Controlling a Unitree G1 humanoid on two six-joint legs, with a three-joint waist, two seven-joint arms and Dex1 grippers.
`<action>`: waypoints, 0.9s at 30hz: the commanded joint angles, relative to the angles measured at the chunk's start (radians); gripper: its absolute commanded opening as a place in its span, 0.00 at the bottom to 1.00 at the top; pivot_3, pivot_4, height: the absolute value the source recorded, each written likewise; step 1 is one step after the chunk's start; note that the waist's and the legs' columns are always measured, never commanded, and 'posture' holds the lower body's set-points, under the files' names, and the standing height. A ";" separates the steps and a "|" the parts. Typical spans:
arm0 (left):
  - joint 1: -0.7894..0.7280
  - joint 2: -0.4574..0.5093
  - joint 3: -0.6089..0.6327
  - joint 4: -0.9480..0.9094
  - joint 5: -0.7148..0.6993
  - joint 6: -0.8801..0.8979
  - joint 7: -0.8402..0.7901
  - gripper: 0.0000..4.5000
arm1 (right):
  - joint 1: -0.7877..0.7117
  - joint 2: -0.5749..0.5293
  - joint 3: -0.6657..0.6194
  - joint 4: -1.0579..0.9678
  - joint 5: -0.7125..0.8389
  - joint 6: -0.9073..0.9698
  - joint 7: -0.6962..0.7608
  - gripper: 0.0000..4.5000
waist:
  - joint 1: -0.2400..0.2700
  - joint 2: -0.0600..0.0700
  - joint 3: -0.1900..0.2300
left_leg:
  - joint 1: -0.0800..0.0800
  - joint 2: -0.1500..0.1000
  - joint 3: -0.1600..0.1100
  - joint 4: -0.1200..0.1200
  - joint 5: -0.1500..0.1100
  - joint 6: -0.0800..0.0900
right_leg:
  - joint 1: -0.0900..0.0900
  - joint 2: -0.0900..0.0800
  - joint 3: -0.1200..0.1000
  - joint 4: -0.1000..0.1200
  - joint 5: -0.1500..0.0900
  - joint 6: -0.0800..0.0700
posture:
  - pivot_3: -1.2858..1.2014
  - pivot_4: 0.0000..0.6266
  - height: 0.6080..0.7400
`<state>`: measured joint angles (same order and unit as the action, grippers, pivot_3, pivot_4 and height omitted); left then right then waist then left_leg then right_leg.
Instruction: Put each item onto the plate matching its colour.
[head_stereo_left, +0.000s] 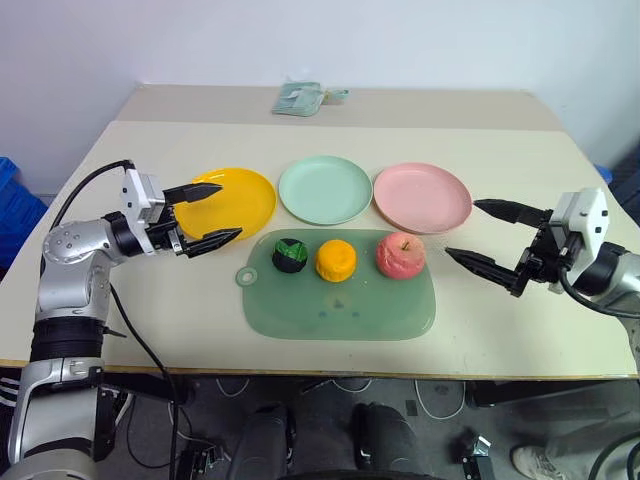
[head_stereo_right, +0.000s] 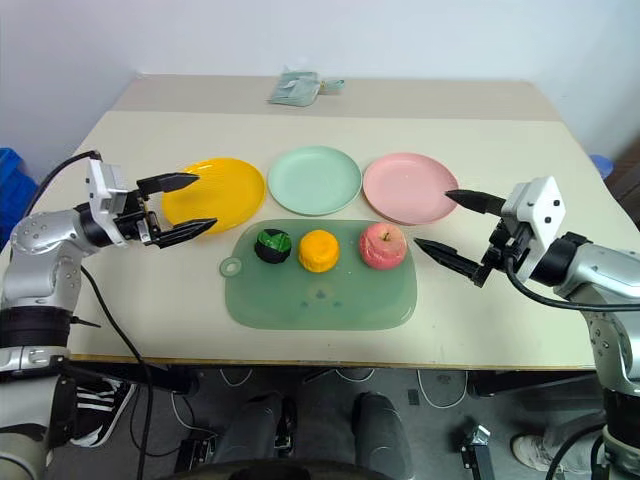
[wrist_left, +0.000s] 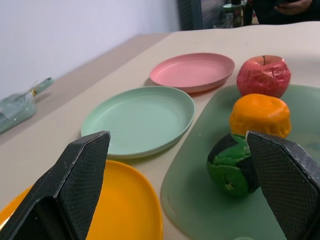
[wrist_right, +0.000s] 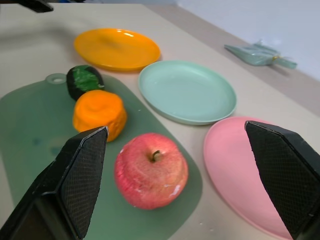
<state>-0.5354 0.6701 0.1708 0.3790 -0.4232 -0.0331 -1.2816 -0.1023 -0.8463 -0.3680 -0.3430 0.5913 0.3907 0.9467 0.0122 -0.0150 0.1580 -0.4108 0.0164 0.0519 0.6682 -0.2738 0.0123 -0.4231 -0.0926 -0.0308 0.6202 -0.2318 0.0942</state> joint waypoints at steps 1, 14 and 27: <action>-0.051 -0.007 -0.011 0.029 0.010 -0.042 -0.020 0.99 | -0.004 -0.017 -0.031 -0.052 0.003 0.001 -0.017 0.99 | 0.001 0.000 0.000 | 0.000 0.000 0.000 0.000 0.000 0.000 | 0.000 0.000 0.000 0.000 0.000 0.000 | 0.52 0.24 1.00; -0.070 0.054 0.048 0.057 -0.076 0.041 -0.096 0.99 | -0.118 0.016 0.055 -0.035 0.021 0.004 -0.042 0.99 | -0.004 0.000 0.000 | 0.000 0.001 -0.001 0.000 0.000 0.000 | 0.000 0.002 0.000 0.000 0.000 0.000 | 0.52 0.24 1.00; 0.017 0.008 -0.029 -0.025 -0.003 0.012 -0.080 0.99 | -0.169 -0.026 0.094 -0.140 0.164 0.212 -0.034 0.99 | 0.000 0.000 0.000 | 0.000 0.001 -0.001 0.001 0.000 0.000 | 0.001 0.000 0.000 0.000 -0.001 -0.003 | 0.52 0.24 1.00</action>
<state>-0.5057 0.6817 0.1463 0.3556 -0.4372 0.0052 -1.3706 -0.2568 -0.8514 -0.2640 -0.4360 0.7269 0.5860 0.9202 0.0121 -0.0151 0.1581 -0.4104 0.0170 0.0513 0.6688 -0.2738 0.0123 -0.4225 -0.0925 -0.0305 0.6206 -0.2331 0.0914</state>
